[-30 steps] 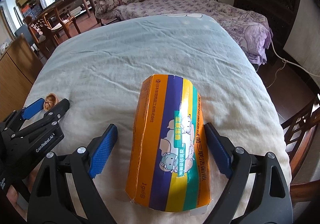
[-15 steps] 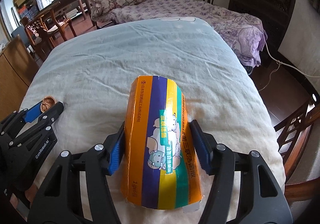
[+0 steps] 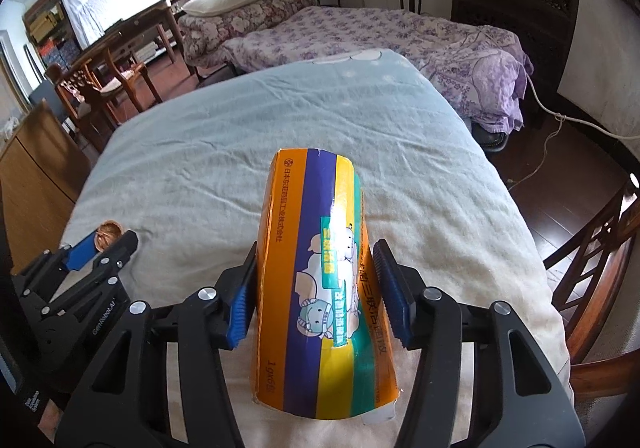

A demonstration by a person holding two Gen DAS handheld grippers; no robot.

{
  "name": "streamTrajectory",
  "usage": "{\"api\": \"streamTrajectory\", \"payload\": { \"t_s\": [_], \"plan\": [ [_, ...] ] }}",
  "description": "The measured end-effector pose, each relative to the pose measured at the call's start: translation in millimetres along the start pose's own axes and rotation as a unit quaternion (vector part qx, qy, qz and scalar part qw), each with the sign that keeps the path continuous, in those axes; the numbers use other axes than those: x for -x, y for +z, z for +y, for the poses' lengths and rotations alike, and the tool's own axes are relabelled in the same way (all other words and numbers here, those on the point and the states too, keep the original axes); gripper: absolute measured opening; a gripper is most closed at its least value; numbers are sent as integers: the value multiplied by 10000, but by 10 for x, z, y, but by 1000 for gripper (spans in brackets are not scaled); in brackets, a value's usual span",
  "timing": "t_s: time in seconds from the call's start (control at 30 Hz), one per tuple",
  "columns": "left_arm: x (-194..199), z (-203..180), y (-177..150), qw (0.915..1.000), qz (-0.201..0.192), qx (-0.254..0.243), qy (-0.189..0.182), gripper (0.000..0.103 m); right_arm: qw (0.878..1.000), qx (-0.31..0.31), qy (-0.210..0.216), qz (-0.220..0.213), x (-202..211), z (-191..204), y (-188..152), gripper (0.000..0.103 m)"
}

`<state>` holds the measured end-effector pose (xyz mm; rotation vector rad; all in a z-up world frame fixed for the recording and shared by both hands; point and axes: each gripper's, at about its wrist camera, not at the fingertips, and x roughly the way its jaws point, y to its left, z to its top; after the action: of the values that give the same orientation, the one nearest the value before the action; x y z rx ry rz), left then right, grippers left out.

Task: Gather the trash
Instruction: 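Carry the shell lid and striped box toward the red wastebasket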

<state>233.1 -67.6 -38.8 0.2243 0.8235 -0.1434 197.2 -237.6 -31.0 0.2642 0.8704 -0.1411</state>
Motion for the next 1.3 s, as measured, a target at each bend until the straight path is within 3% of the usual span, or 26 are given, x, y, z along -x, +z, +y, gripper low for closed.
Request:
{"api": "streamTrajectory", "payload": {
  "t_s": [0.67,1.0,1.3],
  "plan": [
    [699,58,121,9976,-567,325,-220,34,9976,-137,415,-528,569,50,38,54],
    [1193,65,-108,9944,-860,530,-315,34,9946,-198,633,-793,854,4,-137,55],
    [1631,-22,-575,9908,-1086,716,-366,34,9909,-249,951,-921,1132,-147,-587,55]
  ]
}}
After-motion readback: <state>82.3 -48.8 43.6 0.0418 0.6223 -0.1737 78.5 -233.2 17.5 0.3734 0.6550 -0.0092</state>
